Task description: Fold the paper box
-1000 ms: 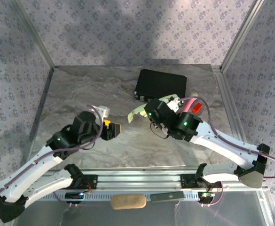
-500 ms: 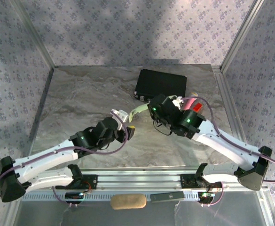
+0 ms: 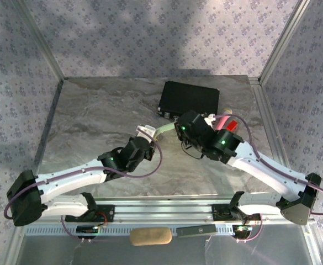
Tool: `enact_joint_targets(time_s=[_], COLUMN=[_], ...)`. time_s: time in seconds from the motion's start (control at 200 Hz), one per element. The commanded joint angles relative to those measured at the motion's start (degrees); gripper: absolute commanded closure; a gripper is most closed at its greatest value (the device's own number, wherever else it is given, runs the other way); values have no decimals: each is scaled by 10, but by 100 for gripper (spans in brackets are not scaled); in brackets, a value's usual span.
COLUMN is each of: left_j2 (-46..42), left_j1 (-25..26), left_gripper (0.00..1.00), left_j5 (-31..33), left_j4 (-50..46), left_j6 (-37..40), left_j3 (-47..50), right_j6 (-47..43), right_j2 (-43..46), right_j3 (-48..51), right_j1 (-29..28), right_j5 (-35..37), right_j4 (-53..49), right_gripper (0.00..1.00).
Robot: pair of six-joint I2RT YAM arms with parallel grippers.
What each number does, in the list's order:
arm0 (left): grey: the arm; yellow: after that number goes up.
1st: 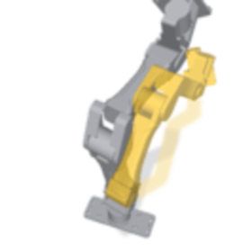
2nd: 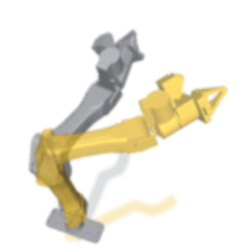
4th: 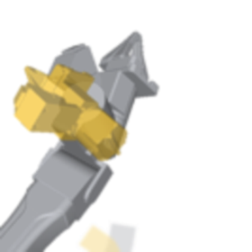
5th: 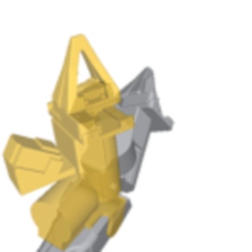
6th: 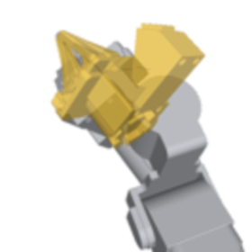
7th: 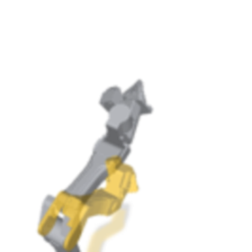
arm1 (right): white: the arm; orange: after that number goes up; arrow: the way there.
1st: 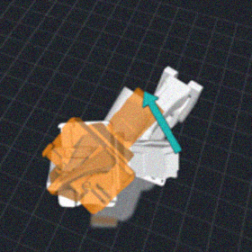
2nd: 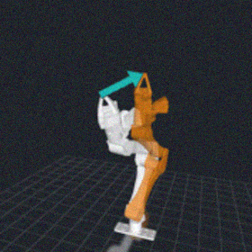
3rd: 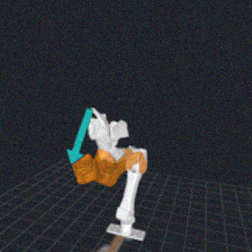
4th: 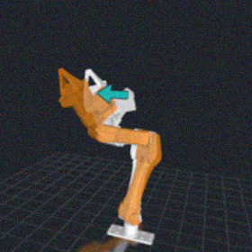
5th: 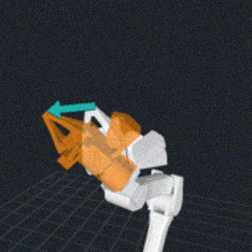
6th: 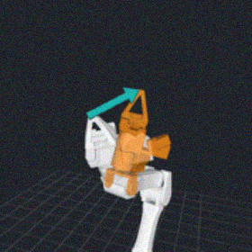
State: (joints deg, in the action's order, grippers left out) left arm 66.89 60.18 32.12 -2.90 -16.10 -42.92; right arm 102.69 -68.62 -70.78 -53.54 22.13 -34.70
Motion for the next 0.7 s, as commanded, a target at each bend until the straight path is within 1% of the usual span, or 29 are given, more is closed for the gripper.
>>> enact_joint_targets(time_s=[0.0, 0.035, 0.065, 0.085, 0.105, 0.11, 0.13, 0.135, 0.14, 0.17, 0.23, 0.29, 0.41, 0.455, 0.495, 0.535, 0.62, 0.695], left_j2=[-2, -5, -8, -12, -16, -16, -18, -20, -20, -24, -27, -24, -18, -13, -8, -3, 15, 22], left_j1=[8, 9, 9, 9, 9, 9, 9, 9, 10, 9, 6, -4, -26, -44, -59, -70, -104, -134], left_gripper=[93, 100, 100, 100, 100, 100, 100, 100, 100, 100, 100, 100, 100, 100, 100, 100, 100, 100], left_j5=[29, 26, 19, 13, 9, 4, -9, -12, -14, -29, -59, -106, -199, -249, -287, -308, -335, -359], left_j4=[4, -14, -32, -46, -60, -64, -80, -84, -88, -115, -177, -244, -339, -368, -395, -412, -459, -474], left_j6=[-6, -17, -27, -36, -45, -47, -58, -60, -62, -80, -124, -176, -253, -273, -283, -286, -280, -277], left_j3=[-30, -40, -51, -59, -68, -70, -80, -83, -85, -102, -142, -187, -260, -278, -292, -298, -305, -287], right_j6=[-4, -22, -40, -50, -62, -65, -76, -80, -84, -104, -136, -173, -241, -261, -275, -288, -298, -299], right_j2=[15, 14, 13, 13, 13, 13, 13, 14, 14, 14, 19, 28, 45, 48, 49, 50, 54, 57], right_j3=[5, 4, 0, -4, -9, -9, -14, -17, -17, -25, -44, -61, -103, -125, -144, -157, -166, -154], right_j1=[11, 17, 24, 27, 30, 30, 32, 32, 32, 36, 41, 44, 45, 46, 44, 43, 44, 44], right_j5=[-6, -17, -25, -27, -28, -29, -29, -29, -29, -28, -26, -18, -1, 1, 4, 6, 1, -10], right_j4=[21, 31, 35, 34, 31, 30, 27, 26, 25, 16, -11, -25, -52, -67, -82, -92, -100, -94], right_gripper=[100, 100, 99, 92, 80, 75, 66, 66, 61, 49, 34, 24, 10, 6, 4, 3, 1, 1])
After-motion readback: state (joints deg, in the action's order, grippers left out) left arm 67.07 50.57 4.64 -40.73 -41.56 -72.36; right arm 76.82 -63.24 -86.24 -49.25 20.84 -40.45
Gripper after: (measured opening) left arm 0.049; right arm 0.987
